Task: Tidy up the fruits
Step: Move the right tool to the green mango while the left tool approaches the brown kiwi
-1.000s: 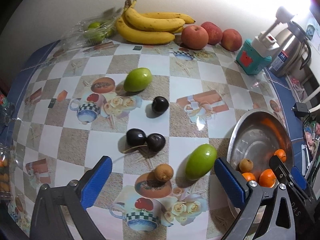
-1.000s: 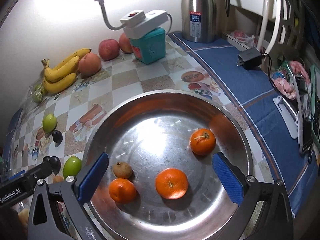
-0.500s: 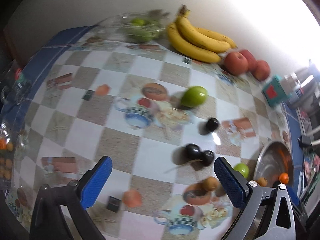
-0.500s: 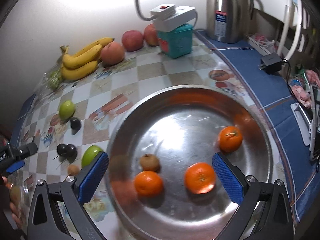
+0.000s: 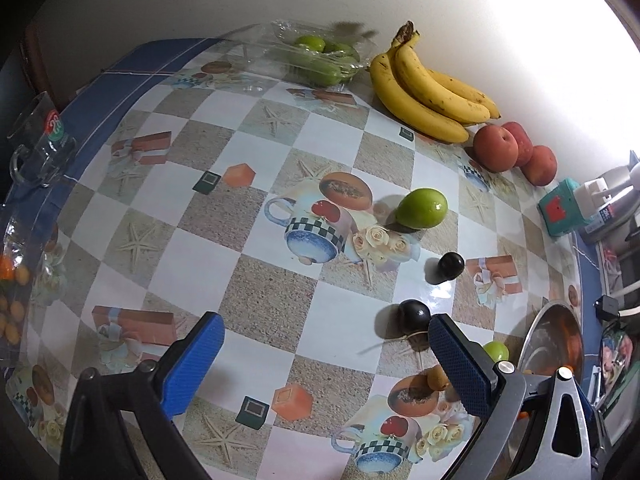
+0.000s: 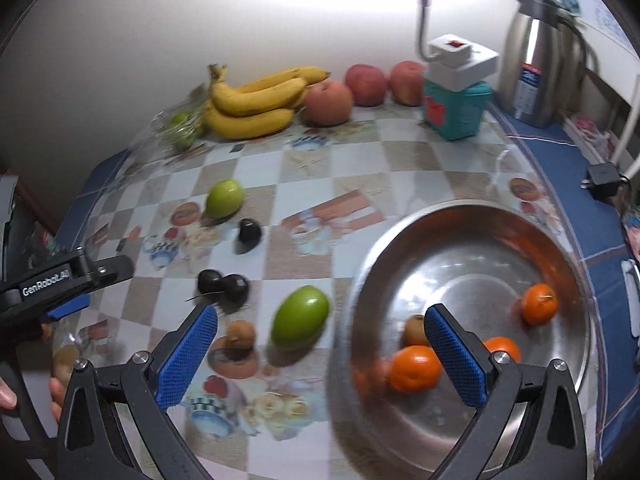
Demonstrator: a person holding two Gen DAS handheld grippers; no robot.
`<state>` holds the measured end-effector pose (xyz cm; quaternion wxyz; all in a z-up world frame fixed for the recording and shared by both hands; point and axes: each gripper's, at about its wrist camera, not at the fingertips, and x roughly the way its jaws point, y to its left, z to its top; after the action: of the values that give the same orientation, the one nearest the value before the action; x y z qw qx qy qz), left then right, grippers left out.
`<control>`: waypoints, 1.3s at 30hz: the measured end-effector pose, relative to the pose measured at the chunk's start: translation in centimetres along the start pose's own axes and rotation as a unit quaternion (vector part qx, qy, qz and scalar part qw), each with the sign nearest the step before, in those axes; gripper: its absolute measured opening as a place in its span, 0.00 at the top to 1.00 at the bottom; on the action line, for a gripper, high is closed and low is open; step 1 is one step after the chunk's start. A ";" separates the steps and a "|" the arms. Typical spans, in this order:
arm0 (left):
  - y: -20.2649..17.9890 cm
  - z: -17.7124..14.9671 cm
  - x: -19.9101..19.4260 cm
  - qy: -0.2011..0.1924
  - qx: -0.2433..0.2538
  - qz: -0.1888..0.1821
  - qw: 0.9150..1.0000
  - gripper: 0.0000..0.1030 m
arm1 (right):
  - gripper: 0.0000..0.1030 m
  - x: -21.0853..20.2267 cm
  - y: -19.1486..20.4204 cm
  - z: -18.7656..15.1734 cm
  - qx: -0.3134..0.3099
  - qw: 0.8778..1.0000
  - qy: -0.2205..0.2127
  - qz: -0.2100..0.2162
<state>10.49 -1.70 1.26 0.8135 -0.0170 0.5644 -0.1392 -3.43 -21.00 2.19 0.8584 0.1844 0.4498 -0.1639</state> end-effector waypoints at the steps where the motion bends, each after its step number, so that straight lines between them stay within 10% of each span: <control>1: -0.1 0.0 0.1 0.002 0.002 -0.001 1.000 0.00 | 0.00 0.2 0.3 0.1 -0.001 1.000 0.004 0.002; 17: 0.2 0.1 1.3 0.024 -0.015 -0.002 1.000 0.00 | 0.02 2.8 2.2 1.3 0.015 0.999 0.036 0.001; 24: -1.0 -0.3 2.1 0.040 -0.003 -0.010 0.999 0.00 | 0.30 3.7 2.2 1.4 0.020 0.998 0.053 0.011; 39: -2.4 -1.4 4.0 0.084 -0.002 -0.029 0.996 0.00 | 0.50 5.3 1.6 0.5 0.021 0.996 0.084 -0.023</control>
<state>9.95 -4.79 -2.44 0.7586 -0.0233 0.6305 -0.1626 0.53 -20.45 -1.65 0.8095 0.2047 0.5211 -0.1770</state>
